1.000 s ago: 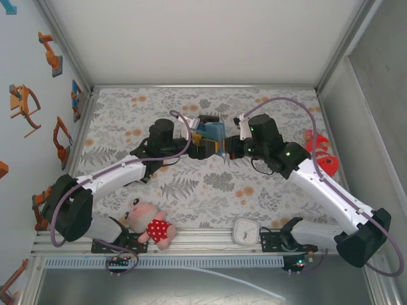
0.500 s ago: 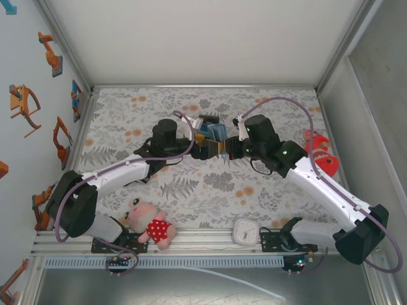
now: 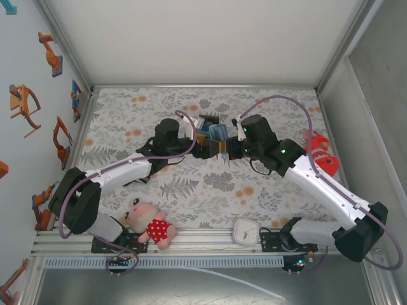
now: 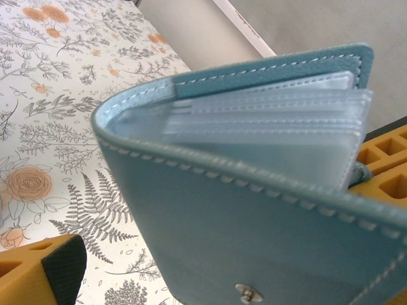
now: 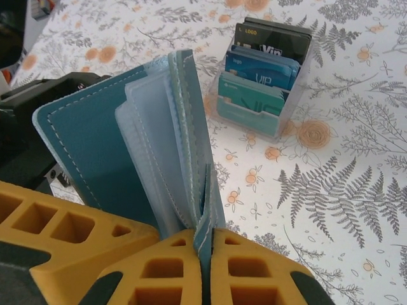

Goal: Take the credit cards out of the card holder

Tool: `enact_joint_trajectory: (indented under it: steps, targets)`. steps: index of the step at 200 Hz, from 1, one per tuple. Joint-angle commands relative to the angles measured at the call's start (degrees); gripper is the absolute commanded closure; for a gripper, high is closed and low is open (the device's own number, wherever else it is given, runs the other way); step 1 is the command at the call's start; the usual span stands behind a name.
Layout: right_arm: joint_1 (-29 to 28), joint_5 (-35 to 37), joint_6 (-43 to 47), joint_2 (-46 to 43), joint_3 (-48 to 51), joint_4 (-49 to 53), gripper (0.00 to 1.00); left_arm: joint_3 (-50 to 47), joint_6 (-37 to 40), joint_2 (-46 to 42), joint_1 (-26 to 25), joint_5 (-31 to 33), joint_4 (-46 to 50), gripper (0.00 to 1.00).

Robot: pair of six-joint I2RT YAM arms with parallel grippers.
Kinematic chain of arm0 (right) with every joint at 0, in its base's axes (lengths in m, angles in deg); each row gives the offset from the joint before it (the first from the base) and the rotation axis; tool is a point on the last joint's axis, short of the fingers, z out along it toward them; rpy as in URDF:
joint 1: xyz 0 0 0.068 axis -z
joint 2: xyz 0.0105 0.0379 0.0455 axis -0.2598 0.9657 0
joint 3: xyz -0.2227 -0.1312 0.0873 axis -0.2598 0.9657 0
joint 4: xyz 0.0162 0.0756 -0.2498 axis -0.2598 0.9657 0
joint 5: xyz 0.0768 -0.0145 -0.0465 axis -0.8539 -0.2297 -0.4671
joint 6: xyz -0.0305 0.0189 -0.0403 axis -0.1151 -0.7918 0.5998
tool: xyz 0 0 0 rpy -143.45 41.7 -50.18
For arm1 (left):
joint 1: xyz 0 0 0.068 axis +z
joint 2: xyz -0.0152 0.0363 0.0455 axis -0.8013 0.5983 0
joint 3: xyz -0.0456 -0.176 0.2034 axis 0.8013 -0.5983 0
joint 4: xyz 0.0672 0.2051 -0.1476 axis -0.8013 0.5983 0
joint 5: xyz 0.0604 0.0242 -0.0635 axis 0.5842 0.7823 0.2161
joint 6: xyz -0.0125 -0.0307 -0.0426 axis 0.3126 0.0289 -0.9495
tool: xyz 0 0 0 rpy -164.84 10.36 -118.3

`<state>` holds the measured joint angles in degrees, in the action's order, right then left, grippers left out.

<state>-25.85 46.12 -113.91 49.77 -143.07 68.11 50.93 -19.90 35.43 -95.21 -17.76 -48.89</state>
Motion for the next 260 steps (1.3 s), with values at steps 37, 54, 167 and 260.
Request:
enact_joint_trajectory:
  steps: [37,54,167,260]
  targets:
    - [-1.3,3.5,0.9,1.7,-3.9,2.3,1.0,1.8,-0.5,1.2,-0.3,-0.5,-1.6,0.03]
    - [-1.5,2.8,0.9,2.0,-4.1,1.8,1.0,1.9,-0.6,1.6,-0.4,-0.5,-1.6,0.03]
    - [-1.0,3.9,0.6,-1.6,-0.7,-0.5,1.0,-0.8,0.4,-2.5,-0.1,-0.4,0.5,0.45]
    - [5.1,-10.7,-2.7,-5.3,6.2,-9.9,1.0,-2.5,0.3,-6.8,0.8,-1.8,2.4,0.87]
